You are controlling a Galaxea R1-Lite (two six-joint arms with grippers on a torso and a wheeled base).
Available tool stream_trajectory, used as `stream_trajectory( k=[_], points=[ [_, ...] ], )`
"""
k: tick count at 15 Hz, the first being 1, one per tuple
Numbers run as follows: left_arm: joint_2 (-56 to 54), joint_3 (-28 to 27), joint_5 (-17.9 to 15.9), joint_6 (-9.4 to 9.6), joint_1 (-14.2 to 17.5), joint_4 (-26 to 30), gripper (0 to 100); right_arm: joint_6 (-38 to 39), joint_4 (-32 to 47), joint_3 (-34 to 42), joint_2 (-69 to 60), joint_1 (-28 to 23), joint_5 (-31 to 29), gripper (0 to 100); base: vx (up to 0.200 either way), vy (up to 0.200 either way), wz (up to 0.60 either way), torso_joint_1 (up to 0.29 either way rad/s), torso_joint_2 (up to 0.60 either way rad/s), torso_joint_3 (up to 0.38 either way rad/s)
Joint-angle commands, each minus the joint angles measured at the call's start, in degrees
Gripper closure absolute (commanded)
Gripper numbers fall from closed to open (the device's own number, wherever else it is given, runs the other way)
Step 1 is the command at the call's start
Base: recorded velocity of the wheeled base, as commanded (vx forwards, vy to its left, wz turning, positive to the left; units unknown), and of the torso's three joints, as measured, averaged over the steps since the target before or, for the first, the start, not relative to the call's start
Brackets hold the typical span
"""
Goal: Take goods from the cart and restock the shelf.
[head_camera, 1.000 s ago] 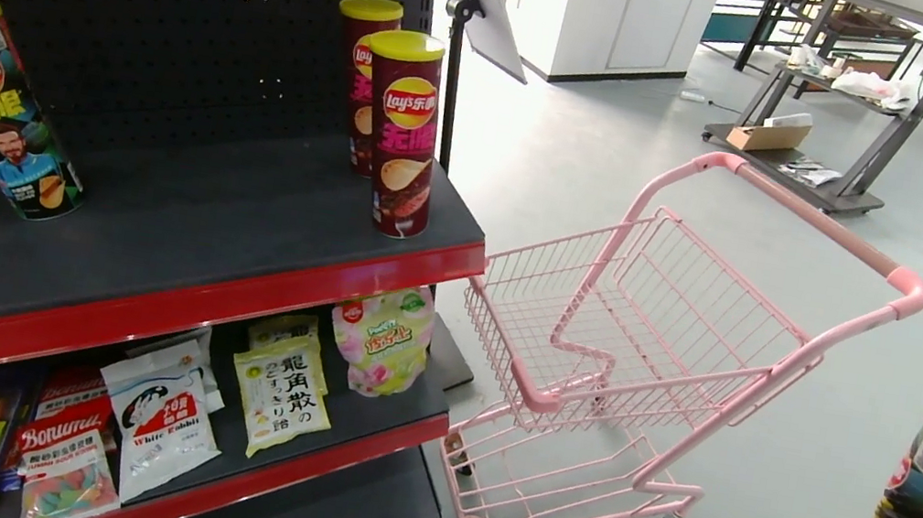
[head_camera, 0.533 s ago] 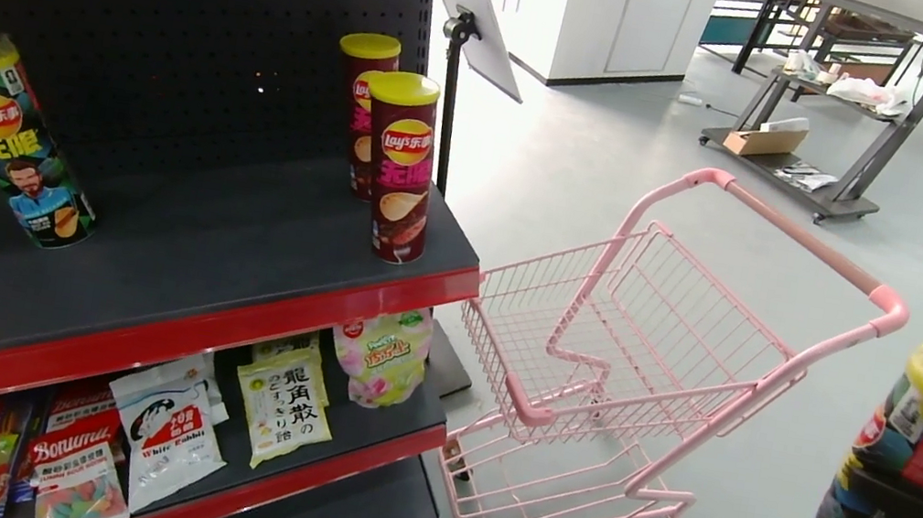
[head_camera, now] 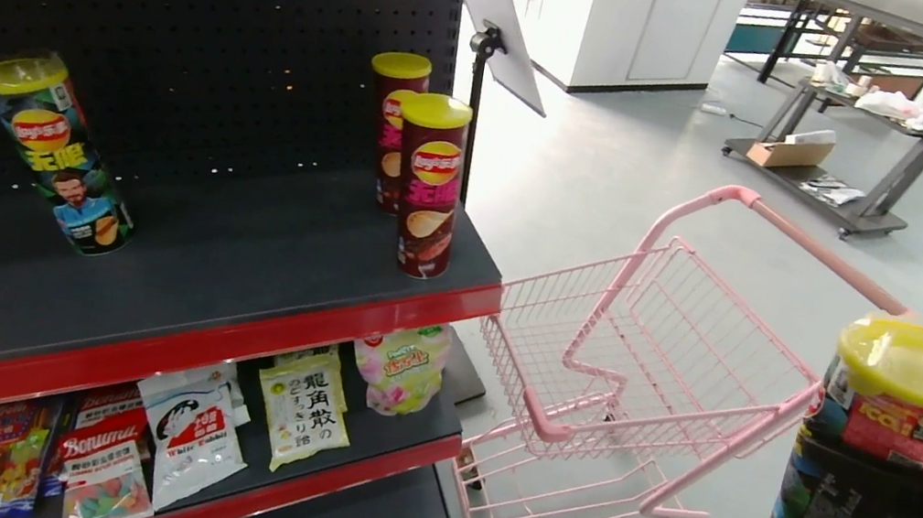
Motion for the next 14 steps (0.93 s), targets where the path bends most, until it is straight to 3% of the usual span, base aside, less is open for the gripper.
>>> stream_trajectory(
  k=[1, 6, 11, 14],
  points=[
    [-0.03, 0.0, 0.03, -0.07, 0.01, 0.02, 0, 0.03, 0.1, 1.11, 0.12, -0.12, 0.04, 100, 0.0, 0.0, 0.6, 0.012, 0.01, -0.002],
    [-0.03, 0.0, 0.03, -0.07, 0.01, 0.02, 0, 0.03, 0.1, 1.46, -0.4, -0.12, 0.04, 100, 0.0, 0.0, 0.6, 0.004, 0.0, 0.0],
    [-0.12, 0.0, 0.03, 0.01, 0.01, 0.02, 0, 0.12, -2.0, 7.52, -6.03, 0.32, 0.83, 100, 0.0, 0.0, 0.0, 0.0, 0.0, 0.0],
    [-0.03, 0.0, -0.06, 0.1, 0.01, 0.02, 0, 0.12, -2.27, 10.51, -9.54, 2.51, 6.54, 100, 0.0, 0.133, 0.0, 0.005, 0.0, 0.003]
  ],
)
